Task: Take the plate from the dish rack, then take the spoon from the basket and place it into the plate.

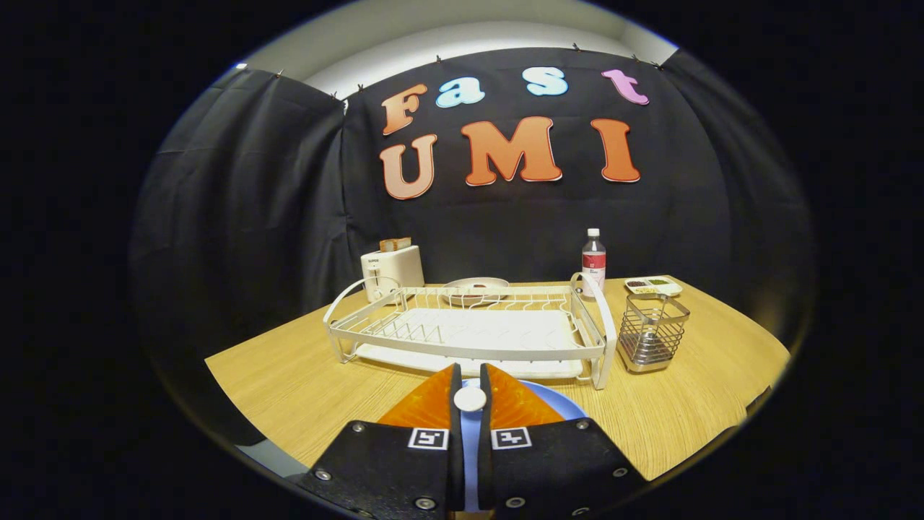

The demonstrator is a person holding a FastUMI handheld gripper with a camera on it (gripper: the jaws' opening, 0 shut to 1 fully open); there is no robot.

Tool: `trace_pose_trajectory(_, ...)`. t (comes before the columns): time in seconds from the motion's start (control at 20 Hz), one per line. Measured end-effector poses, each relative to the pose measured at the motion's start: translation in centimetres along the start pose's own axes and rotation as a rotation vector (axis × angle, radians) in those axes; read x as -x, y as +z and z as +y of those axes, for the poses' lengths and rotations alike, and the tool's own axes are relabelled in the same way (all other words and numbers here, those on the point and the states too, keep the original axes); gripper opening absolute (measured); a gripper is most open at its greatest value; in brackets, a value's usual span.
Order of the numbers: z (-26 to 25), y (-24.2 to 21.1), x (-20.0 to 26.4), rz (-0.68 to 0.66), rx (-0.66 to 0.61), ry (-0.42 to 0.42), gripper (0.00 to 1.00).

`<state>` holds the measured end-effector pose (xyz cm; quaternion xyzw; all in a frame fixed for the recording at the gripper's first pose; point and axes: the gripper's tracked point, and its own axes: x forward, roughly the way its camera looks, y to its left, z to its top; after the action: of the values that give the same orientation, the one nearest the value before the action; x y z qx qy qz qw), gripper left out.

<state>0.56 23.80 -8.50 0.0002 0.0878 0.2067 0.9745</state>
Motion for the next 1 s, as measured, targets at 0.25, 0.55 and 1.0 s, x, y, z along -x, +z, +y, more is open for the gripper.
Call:
trace_pose_trajectory(0.25, -2.1, -2.3, -0.4, 0.096, -0.062, -0.04, 0.21)
trace_pose_trajectory(0.55, -4.3, -0.7, -0.2, 0.081, -0.087, -0.084, 0.68)
trace_pose_trajectory(1.0, -8.6, 3.9, 2.2, 0.01, -0.053, -0.162, 0.98)
